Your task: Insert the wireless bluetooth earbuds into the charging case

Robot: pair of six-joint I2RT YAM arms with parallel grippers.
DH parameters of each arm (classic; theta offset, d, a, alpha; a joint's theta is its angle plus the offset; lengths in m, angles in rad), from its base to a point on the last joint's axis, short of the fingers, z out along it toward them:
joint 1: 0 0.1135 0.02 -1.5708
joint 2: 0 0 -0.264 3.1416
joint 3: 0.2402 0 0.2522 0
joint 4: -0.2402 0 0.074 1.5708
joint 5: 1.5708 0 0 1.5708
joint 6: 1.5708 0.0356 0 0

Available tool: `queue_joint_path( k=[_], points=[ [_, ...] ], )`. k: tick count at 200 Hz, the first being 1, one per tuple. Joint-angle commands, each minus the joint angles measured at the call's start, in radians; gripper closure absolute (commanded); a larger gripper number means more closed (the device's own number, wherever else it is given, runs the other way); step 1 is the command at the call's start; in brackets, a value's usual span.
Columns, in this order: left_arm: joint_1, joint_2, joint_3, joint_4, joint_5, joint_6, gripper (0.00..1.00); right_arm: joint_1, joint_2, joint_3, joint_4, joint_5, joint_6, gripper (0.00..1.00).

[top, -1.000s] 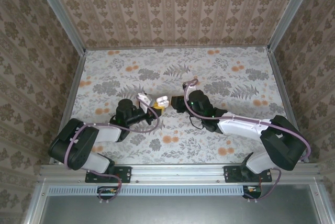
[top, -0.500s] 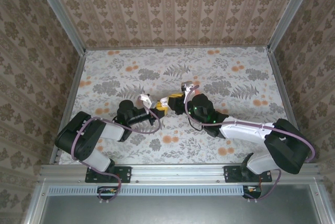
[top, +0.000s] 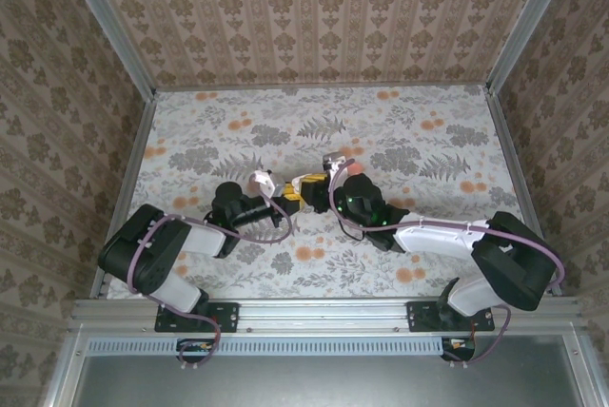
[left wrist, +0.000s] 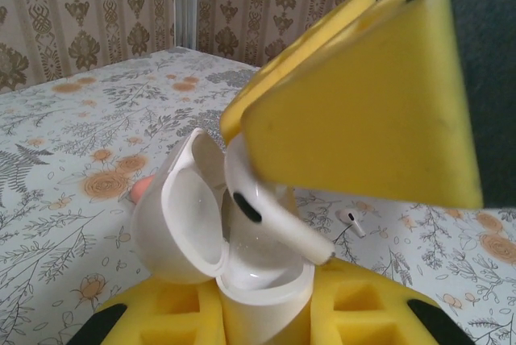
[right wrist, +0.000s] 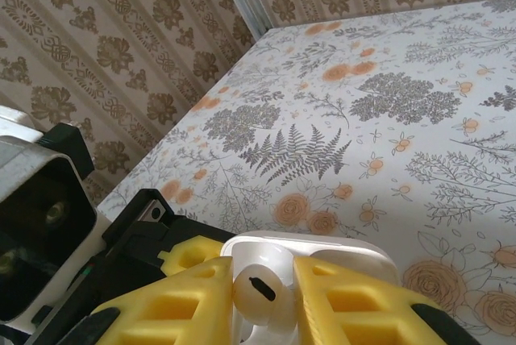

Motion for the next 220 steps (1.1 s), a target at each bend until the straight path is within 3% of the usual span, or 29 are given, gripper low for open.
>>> queue_joint_path(
  k=[1,87,220],
  points=[
    [-0.007,-0.032,0.003,0.027,0.022,-0.016,0.91,0.01,0.024,0.037,0.043,-0.01,-0.011,0.75],
    [-0.007,-0.057,-0.001,-0.016,0.008,-0.012,0.91,0.012,-0.002,0.036,0.064,0.008,-0.023,0.75],
    [-0.013,-0.09,0.021,0.023,0.063,-0.175,0.91,0.014,0.017,0.009,0.169,-0.001,-0.097,0.76]
  ],
)
